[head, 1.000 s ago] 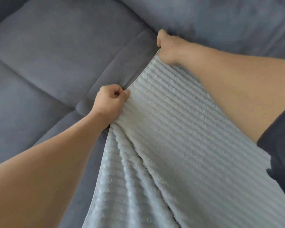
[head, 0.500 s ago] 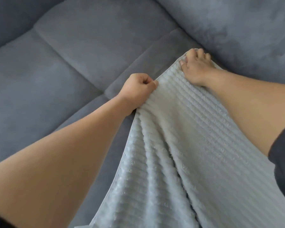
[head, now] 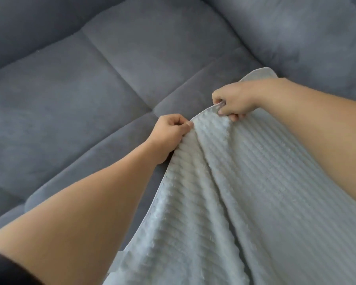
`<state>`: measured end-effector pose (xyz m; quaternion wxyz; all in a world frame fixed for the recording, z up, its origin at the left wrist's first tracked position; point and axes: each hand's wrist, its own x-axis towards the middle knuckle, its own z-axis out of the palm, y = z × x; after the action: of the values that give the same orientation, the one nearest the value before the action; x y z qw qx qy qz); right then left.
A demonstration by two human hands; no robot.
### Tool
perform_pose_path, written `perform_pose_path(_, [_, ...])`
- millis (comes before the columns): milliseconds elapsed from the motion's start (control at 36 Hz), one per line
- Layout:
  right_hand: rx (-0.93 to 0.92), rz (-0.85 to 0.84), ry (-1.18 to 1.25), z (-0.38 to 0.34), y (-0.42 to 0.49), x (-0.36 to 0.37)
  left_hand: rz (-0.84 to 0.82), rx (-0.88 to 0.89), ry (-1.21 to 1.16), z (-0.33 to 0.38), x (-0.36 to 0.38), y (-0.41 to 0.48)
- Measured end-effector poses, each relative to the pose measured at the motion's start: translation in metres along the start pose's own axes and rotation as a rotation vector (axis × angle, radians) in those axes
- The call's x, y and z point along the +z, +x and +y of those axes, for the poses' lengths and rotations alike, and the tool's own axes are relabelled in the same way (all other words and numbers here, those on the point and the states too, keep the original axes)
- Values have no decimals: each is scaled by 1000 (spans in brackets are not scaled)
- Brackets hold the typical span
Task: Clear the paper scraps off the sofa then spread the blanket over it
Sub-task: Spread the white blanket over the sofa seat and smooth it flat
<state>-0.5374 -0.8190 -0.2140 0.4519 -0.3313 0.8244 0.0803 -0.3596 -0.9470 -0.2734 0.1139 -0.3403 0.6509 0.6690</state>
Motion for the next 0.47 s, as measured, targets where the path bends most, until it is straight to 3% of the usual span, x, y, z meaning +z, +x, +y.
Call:
perform_pose_path(278, [-68,175,9,-1,11,6,80,-49,-184,-1,-4,2])
perform_pose_path(472, [-41,173,129,7,19,19,54,-31,-46,13,-2,-9])
